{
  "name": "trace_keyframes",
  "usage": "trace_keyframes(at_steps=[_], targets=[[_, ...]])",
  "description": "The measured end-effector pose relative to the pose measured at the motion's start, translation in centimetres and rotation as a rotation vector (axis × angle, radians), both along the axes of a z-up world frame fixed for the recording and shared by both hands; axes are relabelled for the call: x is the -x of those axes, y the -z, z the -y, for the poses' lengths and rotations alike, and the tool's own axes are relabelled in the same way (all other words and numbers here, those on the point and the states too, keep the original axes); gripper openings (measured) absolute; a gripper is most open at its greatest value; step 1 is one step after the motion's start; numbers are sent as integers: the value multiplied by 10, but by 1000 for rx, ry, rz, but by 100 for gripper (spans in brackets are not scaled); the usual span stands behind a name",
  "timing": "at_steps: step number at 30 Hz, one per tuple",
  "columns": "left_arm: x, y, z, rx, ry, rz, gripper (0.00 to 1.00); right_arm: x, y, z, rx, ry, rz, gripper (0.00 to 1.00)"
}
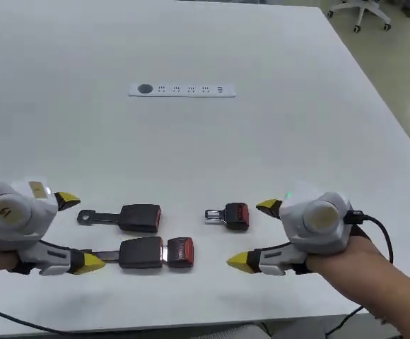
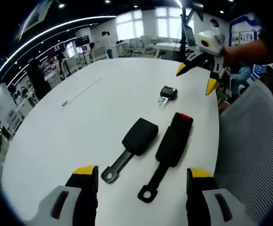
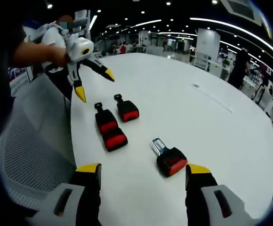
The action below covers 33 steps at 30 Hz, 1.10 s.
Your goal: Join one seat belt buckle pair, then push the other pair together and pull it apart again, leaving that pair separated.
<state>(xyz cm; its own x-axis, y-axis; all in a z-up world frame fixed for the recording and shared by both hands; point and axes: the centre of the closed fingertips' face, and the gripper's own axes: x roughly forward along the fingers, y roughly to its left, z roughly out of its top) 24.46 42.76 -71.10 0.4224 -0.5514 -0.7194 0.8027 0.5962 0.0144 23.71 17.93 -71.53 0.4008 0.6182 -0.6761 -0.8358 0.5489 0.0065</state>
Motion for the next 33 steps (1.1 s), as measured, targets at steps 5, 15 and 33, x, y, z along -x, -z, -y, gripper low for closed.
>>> trace_keyframes(at_steps=[5,15,33], targets=[[10,-5,-12,40,-34,27,92,10,5,8,-9,32,-17,77],[22,-5,-29,87,-83,30,100,18,-6,12,-66,82,-1,97],[30,0,-31,106,-93,37,100,15,0,7,-63,108,18,99]])
